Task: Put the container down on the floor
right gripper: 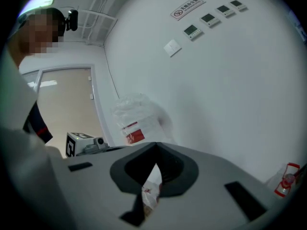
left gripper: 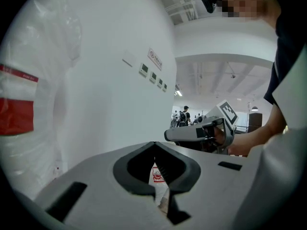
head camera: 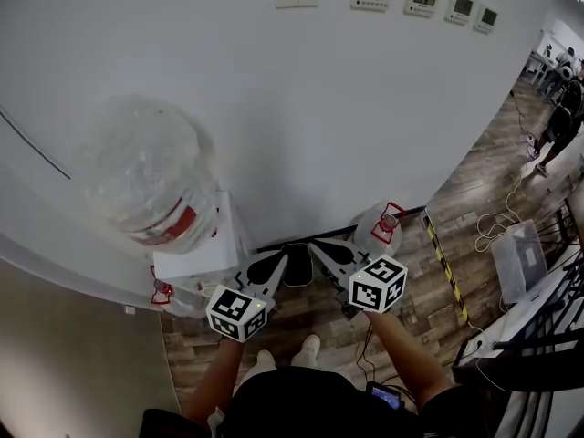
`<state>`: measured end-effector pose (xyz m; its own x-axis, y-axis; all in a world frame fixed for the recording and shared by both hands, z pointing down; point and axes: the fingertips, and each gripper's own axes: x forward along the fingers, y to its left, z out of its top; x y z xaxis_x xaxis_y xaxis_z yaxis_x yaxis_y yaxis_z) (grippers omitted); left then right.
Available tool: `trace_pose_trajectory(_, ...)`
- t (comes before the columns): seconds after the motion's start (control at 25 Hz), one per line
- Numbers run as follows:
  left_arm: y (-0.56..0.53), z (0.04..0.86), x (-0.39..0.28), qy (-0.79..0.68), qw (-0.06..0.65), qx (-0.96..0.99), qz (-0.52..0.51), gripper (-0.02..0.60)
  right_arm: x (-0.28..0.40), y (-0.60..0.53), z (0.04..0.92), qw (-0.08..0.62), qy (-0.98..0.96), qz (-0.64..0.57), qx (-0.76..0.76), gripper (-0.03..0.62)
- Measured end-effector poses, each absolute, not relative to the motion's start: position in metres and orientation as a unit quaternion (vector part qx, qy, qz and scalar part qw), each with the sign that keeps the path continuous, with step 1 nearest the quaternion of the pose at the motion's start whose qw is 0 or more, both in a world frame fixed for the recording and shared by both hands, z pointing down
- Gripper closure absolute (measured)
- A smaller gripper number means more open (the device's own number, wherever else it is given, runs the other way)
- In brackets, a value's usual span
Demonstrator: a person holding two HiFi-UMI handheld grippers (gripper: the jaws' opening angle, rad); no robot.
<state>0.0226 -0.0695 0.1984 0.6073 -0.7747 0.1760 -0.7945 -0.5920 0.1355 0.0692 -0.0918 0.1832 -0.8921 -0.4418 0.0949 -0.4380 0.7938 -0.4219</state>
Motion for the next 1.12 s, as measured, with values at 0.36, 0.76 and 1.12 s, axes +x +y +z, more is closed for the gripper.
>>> trace_pose_trajectory(0.36,-0.062,0.164,-0.002,-0.437,0.089,0.895,0.025,0.563,0.046,-0.077,0.159,0.018,0.95,-0.208,-0.234,0.565)
trace_pose_trajectory(0.76,-0.013,0.136,-0.039,-0.42,0.055,0.906,0.014,0.563,0.004,-0.029,0.14,0.025,0.947,-0.199,-0.253,0.565)
trace_pose_trajectory(1.12,0.035,0.128,-0.075,-0.41,0.052,0.91,-0.002,0.563,-0.034,0.02,0.123,0.026,0.946,-0.177,-0.27,0.565)
